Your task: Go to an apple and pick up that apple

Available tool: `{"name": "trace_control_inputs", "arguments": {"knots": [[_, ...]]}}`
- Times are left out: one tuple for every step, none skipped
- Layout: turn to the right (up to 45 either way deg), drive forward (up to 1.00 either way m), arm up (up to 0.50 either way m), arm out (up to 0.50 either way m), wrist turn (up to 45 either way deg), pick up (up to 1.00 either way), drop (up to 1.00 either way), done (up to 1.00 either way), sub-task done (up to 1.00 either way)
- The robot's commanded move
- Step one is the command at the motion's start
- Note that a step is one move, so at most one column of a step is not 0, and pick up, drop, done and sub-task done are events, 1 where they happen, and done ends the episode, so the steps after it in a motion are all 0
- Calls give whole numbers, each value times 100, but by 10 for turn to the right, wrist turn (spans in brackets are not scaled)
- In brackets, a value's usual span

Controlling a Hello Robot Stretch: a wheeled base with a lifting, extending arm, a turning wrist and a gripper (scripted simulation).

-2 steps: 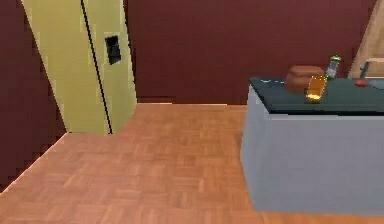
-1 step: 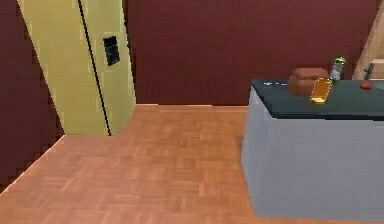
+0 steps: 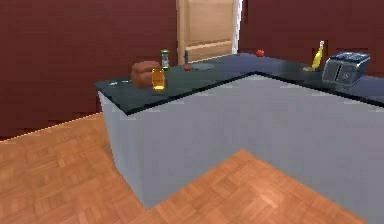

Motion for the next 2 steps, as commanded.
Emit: {"name": "trace_control_inputs", "arguments": {"knots": [[0,35,0,0,0,0,0,0,0],[450,0,0,0,0,0,0,0,0]]}}
